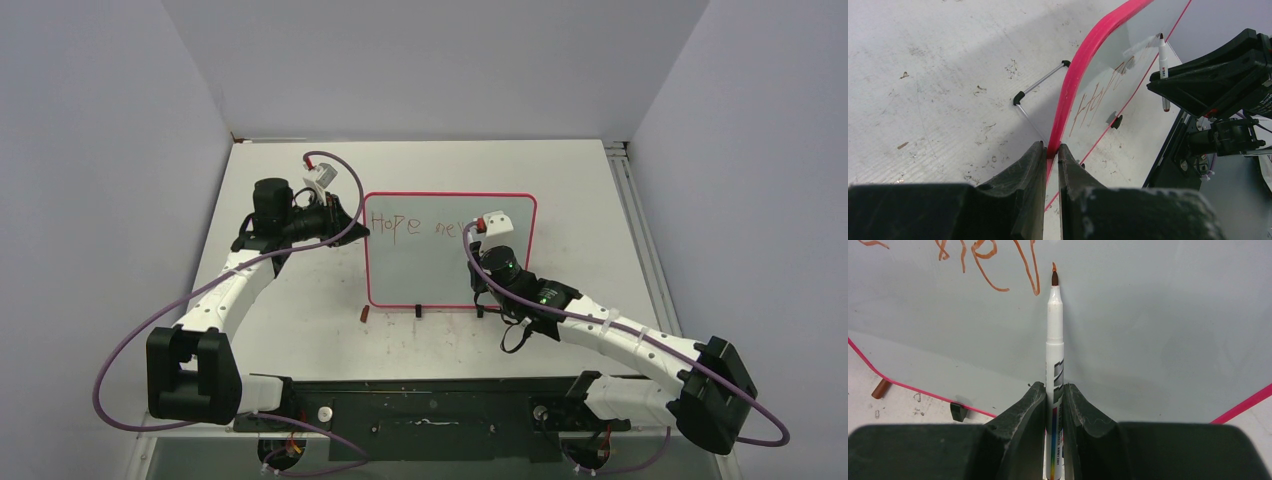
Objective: Write a sentence on the whiteboard
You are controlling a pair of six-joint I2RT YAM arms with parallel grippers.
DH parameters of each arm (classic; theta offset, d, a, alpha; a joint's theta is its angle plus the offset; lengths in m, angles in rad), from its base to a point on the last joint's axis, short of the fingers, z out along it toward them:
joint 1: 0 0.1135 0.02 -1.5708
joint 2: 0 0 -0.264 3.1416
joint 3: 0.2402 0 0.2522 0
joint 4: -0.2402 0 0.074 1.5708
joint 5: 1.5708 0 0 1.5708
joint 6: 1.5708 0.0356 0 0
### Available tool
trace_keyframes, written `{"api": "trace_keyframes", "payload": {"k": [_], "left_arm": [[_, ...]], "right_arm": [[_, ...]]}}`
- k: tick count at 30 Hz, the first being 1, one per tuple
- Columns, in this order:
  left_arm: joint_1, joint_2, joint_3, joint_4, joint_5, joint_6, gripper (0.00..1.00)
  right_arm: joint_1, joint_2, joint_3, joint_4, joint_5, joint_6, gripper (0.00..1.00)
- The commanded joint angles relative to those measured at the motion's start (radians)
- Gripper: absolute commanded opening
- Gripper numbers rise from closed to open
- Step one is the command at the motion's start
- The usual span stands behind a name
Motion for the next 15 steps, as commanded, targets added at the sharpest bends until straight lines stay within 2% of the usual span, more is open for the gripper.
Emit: {"api": "trace_keyframes", "payload": {"k": [1,15], "left_arm": [[-0.001,-0.030,0.009,0.033,0.000,0.000,0.00],[-0.001,-0.033,0.010,0.034,-0.001,-0.001,0.00]], "right_arm": [[-0.017,-0.005,0.005,-0.020,0.034,0.022,0.05],[-0.033,-0.013,0.023,-0.024,0.048,0.005,0.05]]}}
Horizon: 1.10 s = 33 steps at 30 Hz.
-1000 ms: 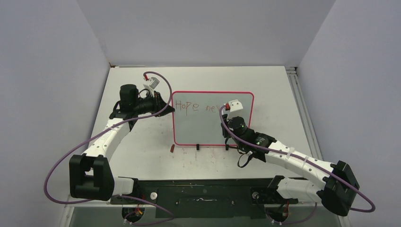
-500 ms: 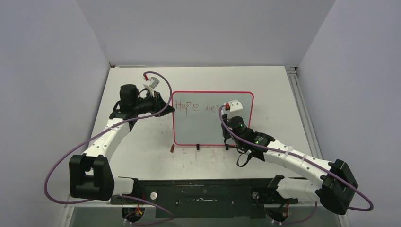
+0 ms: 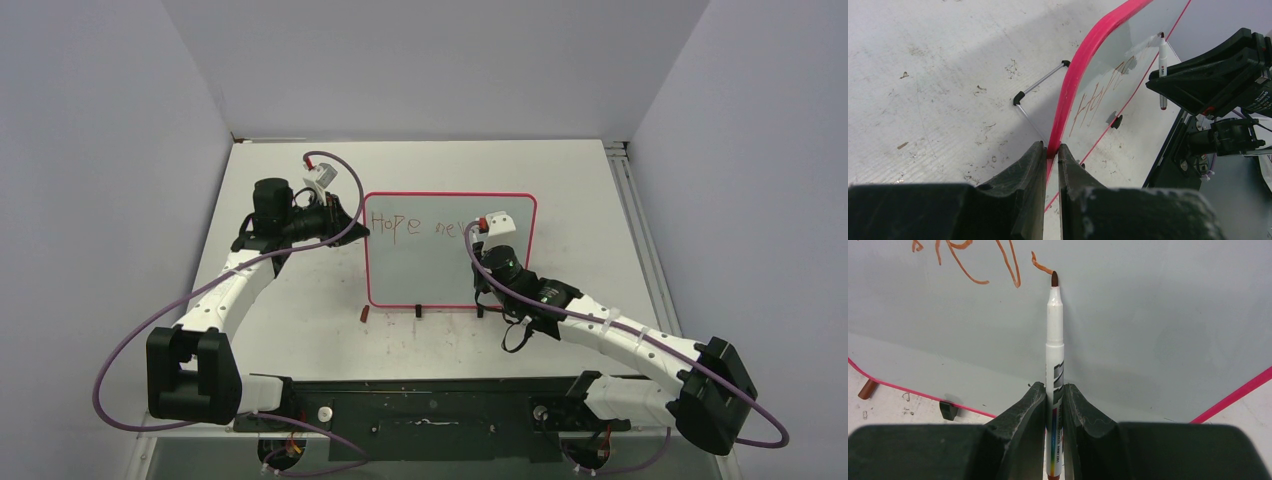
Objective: Write a sentence on the whiteboard
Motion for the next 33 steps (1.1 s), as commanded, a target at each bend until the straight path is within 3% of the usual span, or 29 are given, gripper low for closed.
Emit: {"api": "trace_keyframes", "payload": {"k": [1,33], "left_arm": [[-0.001,-0.033,0.009,0.033,-0.001,-0.001,0.00],[-0.001,-0.036,0.010,0.034,0.001,-0.001,0.00]], "right_arm": [[-0.018,-0.011,0.026,0.009,0.042,-0.009,0.05],[-0.031,0.051,0.073,0.061,-0.040,-0.070,0.05]]}}
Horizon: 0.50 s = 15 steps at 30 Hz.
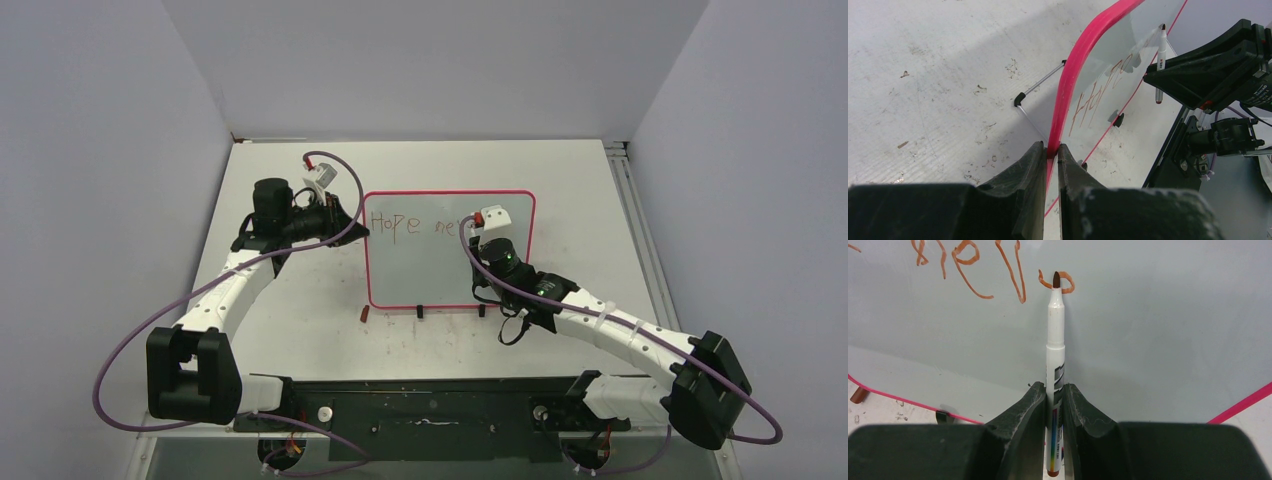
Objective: Write a sentence on the whiteboard
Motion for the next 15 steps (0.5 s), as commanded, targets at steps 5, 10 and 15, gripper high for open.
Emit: {"api": "trace_keyframes", "payload": {"k": [5,10,15], "left_arm": [[-0.001,-0.035,0.010,0.035,0.002,-0.001,0.00],[-0.001,-0.035,0.011,0.035,0.002,0.000,0.00],[-0.001,-0.034,0.010,0.035,0.003,-0.001,0.00]], "right_arm": [[-0.004,0.015,0.029,0.050,-0.025,-0.008,0.05],[-0.001,0.015,0.015,0.047,-0.034,0.004,0.05],[0.005,0.015,0.001,0.037,-0.034,0.017,0.05]]}}
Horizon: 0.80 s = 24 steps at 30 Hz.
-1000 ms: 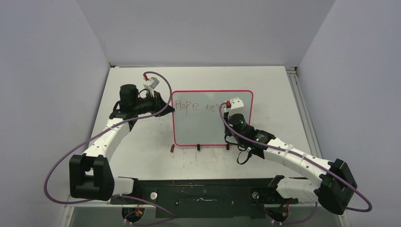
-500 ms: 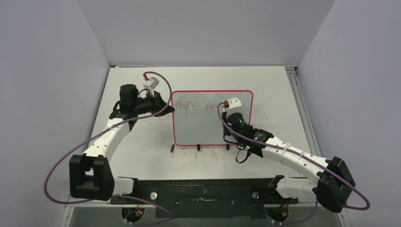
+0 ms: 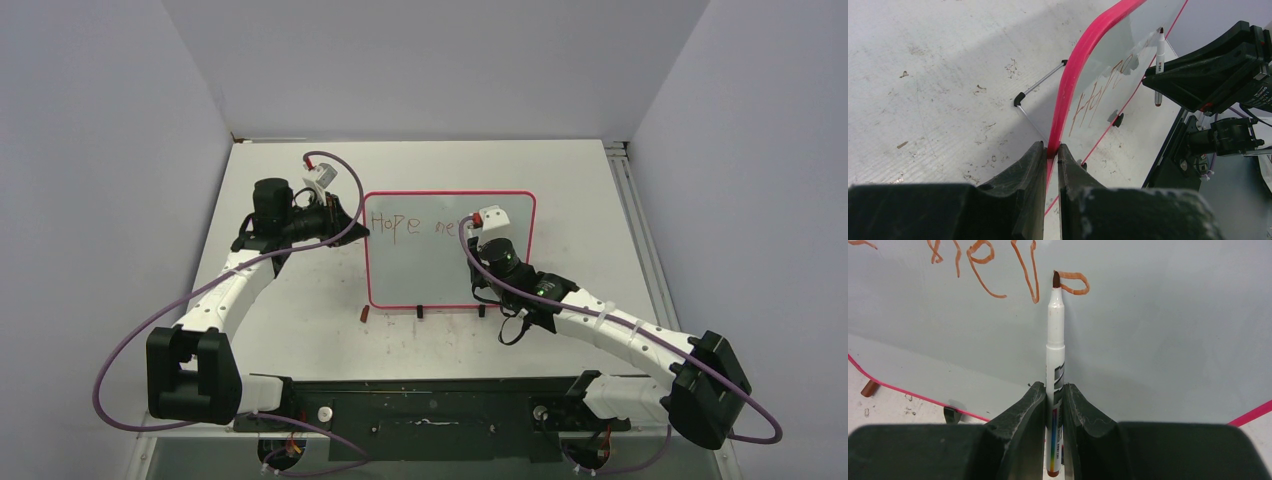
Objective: Write a sentence on the whiteboard
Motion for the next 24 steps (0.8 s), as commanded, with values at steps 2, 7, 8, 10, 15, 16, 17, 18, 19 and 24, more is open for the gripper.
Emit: {"api": "trace_keyframes", "payload": {"k": [2,7,8,10,15,16,17,18,19,24], "left_arm": [[-0.001,-0.032,0.011,0.035,0.003,-0.002,0.00],[0.000,-0.034,0.010,0.036,0.002,-0.002,0.00],[-0.001,-0.033,0.011,0.035,0.002,-0.002,0.00],[-0.001,-0.034,0.011,0.036,0.002,-0.002,0.00],[-0.001,-0.033,0.010,0.036,0.002,-0.002,0.00],[-0.001,-0.035,0.011,0.035,0.002,-0.002,0.00],[-0.001,-0.035,0.011,0.036,0.003,-0.002,0.00],[-0.001,-0.035,0.010,0.036,0.003,-0.002,0.00],[-0.001,-0.035,0.010,0.036,0.003,-0.002,0.00],[-0.001,-0.037,0.010,0.036,0.002,-0.002,0.00]], "right_arm": [[0.006,0.012,-0.004,0.026,-0.005,0.024,0.05],[0.012,0.008,-0.017,0.019,-0.009,0.038,0.05],[0.014,0.008,-0.019,0.017,-0.009,0.041,0.05],[0.018,0.008,-0.023,0.012,-0.008,0.047,0.05],[0.024,0.001,-0.030,-0.008,0.004,0.056,0.05],[0.024,0.000,-0.030,-0.013,0.009,0.060,0.05],[0.023,-0.001,-0.029,-0.018,0.016,0.064,0.05],[0.024,-0.002,-0.028,-0.023,0.020,0.066,0.05],[0.023,-0.002,-0.027,-0.028,0.023,0.069,0.05],[0.021,-0.013,-0.029,-0.043,0.043,0.078,0.05]]}}
